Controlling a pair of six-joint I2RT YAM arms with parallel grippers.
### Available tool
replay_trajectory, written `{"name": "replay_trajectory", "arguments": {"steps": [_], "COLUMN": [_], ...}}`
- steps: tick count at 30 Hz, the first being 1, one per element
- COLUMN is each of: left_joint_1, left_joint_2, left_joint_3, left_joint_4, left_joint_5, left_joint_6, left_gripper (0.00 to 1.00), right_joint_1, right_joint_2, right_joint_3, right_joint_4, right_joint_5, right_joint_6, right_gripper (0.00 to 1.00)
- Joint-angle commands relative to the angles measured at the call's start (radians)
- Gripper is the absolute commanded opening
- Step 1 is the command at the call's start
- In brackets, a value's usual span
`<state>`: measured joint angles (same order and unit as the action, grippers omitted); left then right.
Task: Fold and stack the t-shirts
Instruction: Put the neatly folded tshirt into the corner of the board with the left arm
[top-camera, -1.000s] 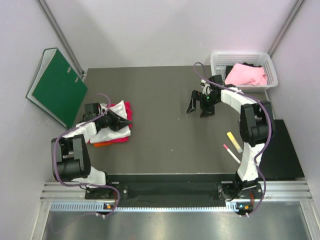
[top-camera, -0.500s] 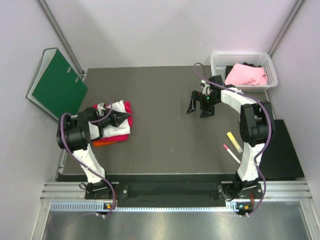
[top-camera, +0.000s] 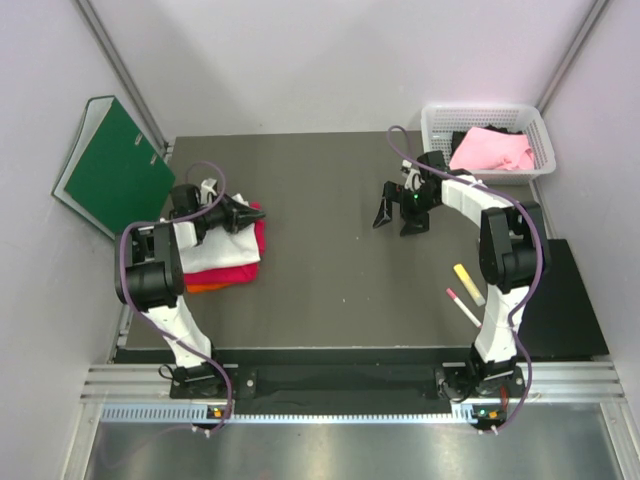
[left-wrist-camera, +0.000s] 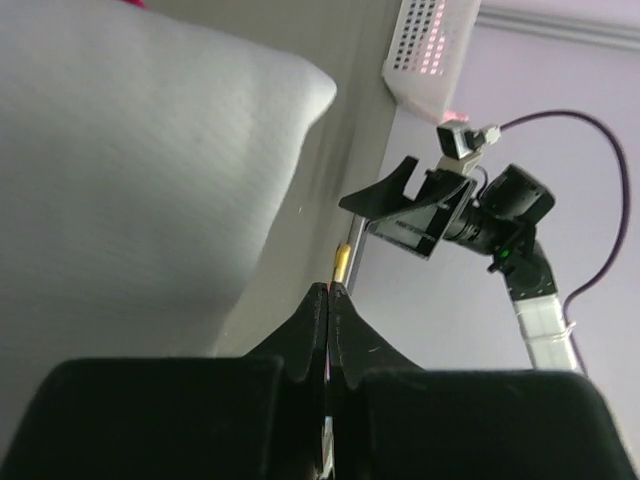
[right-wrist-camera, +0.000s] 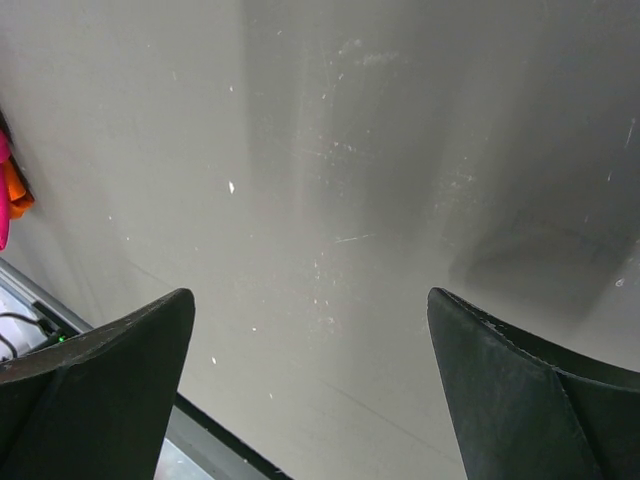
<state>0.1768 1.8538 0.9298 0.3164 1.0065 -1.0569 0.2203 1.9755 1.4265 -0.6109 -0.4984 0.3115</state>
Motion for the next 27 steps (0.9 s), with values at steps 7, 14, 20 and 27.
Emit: {"name": "replay_trajectory", "arguments": {"steps": [7, 14, 20, 27], "left_joint_1": [-0.103, -0.201, -0.191, -0.117], "left_joint_2": [0.019, 0.065, -0.054, -0.217], "left_joint_3": [0.093, 0.136, 0.118, 0.08], "left_joint_4": [-0.365, -0.485, -0.523, -0.57], "left_joint_5": [-0.054, -0.101, -0.135, -0.151], "left_joint_6": [0.275, 0.353, 0.36, 0.362], "left_gripper": [0.0, 0.0, 0.0, 0.0], "right_joint_1": [-0.001, 0.002, 0.002, 0.002], "right_joint_2": [0.042, 0.043, 0.043, 0.051], "right_joint_3": [0.048, 0.045, 0.031, 0.034], "right_joint_4": [0.005, 0.002, 0.008, 0.008], "right_joint_5": [-0.009, -0.012, -0.015, -0.02], "right_joint_6": [0.001, 0.0, 0.001, -0.006], "right_gripper": [1.0, 0.99, 1.0, 1.0]}}
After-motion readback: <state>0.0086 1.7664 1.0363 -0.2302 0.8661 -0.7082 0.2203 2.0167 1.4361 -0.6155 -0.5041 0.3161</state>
